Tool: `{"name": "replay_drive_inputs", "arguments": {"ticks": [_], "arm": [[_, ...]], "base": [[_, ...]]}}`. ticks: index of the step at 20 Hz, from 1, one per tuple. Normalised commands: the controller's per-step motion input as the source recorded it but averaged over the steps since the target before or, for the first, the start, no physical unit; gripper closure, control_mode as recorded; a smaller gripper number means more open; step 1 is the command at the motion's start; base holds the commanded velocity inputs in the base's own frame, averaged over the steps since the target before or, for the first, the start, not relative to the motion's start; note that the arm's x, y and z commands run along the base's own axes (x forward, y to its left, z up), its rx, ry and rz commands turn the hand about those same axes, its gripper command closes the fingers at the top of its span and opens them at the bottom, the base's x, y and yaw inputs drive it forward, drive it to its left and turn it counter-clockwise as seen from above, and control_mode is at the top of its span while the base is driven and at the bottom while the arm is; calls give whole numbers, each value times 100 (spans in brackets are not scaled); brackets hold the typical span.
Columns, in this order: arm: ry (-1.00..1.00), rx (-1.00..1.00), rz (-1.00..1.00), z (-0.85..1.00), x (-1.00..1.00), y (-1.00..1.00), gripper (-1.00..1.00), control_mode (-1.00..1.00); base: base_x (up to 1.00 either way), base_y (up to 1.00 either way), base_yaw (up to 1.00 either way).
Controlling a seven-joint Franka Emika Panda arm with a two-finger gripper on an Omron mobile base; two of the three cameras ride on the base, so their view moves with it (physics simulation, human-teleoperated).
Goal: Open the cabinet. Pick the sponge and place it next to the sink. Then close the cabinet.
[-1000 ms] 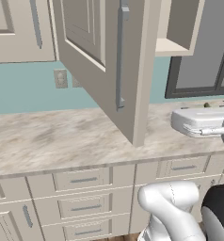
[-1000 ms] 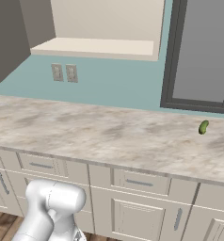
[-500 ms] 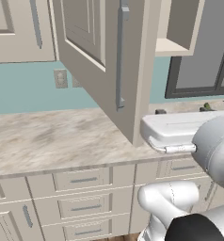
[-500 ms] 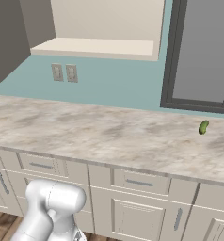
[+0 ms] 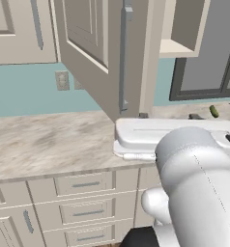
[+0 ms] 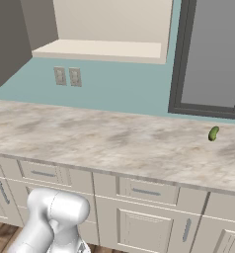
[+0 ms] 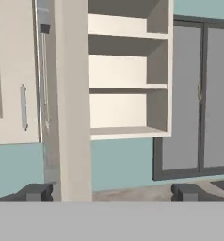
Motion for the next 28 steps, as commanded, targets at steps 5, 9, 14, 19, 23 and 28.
{"name": "replay_drive_inputs", "arguments": {"ticks": [5, 9, 14, 19, 23, 28], "arm": [[-4, -3, -18, 0, 0, 57, -100, -100], [-3, -5, -22, 0, 16, 47, -100, -100], [0, -5, -21, -12, 67, 17, -100, -100], [0, -3, -24, -9, 34, 36, -100, -100], [0, -4, -28, -10, 29, 53, -100, -100], [-1, -1, -12, 0, 13, -31, -100, -100]], "base": [[0, 0, 0], [0, 0, 0], [0, 0, 0], [0, 0, 0], [0, 0, 0], [0, 0, 0]]}}
